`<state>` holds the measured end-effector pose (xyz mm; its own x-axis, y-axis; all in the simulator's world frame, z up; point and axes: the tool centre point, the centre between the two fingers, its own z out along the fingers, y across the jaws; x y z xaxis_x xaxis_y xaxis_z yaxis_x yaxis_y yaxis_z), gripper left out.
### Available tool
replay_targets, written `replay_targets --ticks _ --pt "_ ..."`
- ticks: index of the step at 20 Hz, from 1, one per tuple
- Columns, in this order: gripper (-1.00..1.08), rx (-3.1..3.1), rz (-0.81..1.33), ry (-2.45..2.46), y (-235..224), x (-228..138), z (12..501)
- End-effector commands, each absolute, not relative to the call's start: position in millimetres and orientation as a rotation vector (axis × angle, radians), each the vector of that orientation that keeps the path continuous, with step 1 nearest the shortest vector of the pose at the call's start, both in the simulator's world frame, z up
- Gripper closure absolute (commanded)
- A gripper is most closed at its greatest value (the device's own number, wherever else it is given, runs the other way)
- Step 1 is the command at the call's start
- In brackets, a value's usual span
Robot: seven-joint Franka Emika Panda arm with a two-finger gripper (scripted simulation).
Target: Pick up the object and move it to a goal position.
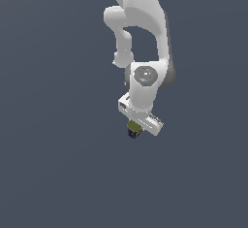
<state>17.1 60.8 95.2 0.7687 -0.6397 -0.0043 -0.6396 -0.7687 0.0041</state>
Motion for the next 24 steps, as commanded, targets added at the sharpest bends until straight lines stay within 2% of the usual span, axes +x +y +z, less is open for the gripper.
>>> replay_targets --ticks 1,24 --pt "1.08 2.955 -0.001 -1.068 66 14 115" --pt "1.08 2.952 0.001 -1.069 140 -58 368"
